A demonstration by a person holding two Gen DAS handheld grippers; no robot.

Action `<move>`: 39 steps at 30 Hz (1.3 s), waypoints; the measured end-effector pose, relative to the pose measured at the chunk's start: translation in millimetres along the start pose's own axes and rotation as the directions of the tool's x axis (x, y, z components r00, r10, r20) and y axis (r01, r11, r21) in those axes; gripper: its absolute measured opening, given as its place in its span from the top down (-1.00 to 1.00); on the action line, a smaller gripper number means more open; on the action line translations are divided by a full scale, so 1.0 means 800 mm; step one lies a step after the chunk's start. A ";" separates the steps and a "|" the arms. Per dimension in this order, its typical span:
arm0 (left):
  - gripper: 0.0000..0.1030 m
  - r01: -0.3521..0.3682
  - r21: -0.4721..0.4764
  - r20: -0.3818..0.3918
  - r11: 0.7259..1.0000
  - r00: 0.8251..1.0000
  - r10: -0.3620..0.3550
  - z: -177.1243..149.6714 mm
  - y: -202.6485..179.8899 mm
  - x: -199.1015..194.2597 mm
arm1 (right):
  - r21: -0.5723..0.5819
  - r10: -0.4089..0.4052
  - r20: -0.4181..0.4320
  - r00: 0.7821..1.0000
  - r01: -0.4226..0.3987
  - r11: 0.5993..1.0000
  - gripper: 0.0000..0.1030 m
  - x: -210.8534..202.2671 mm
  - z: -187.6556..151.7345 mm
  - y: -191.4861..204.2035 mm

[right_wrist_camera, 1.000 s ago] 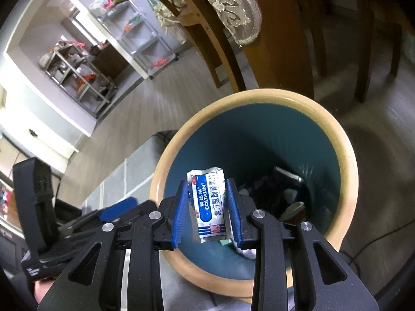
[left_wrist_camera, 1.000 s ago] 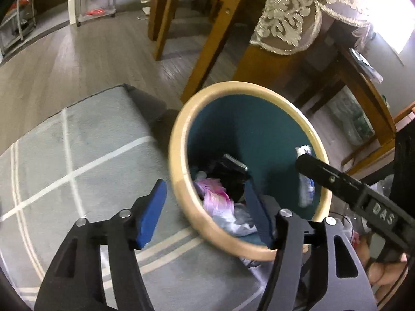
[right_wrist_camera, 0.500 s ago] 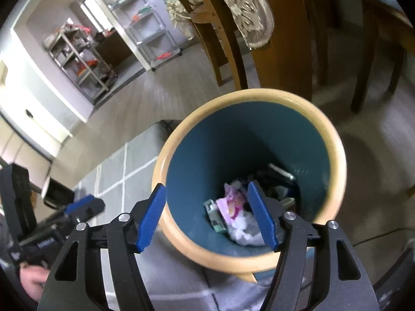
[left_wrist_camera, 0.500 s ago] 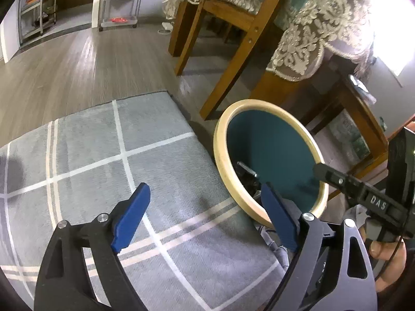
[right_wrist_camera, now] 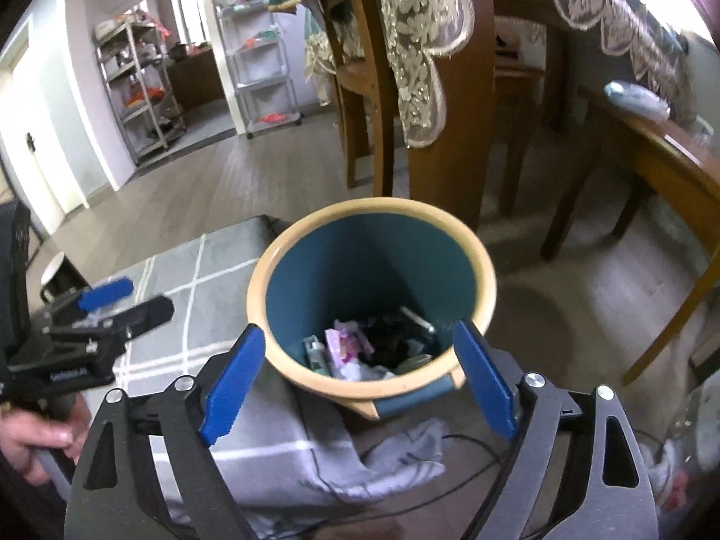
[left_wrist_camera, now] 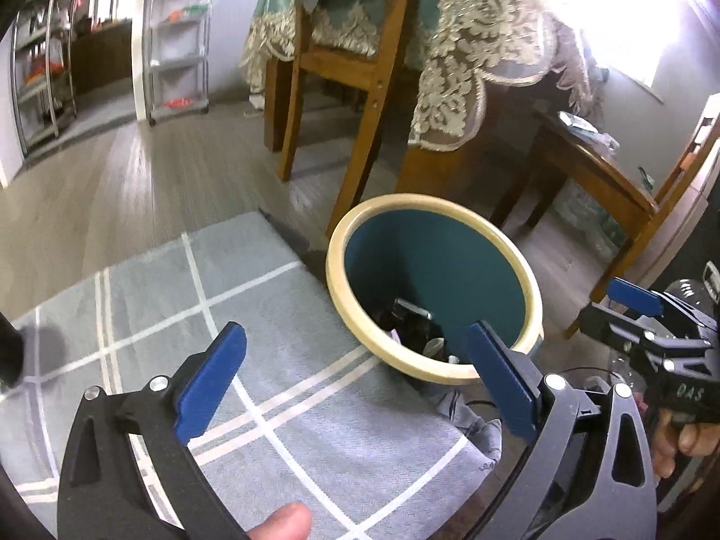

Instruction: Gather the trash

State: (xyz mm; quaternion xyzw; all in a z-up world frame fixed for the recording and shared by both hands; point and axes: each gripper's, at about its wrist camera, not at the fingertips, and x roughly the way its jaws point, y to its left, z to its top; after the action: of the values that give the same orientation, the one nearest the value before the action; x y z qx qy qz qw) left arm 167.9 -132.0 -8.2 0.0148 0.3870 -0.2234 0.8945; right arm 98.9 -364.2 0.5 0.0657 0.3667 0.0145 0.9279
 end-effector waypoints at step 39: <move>-0.89 0.013 0.042 0.125 0.999 0.992 -0.018 -0.031 -0.028 -0.059 | 0.004 -0.103 0.134 0.986 0.104 0.995 -0.89 -0.068 -0.054 0.009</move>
State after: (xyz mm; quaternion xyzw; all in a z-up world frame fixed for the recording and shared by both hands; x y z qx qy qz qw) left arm 112.8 -128.9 10.7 0.0163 0.3254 -0.2387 0.9148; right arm 29.8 -356.5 7.0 0.0462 0.3065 -0.0377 0.9500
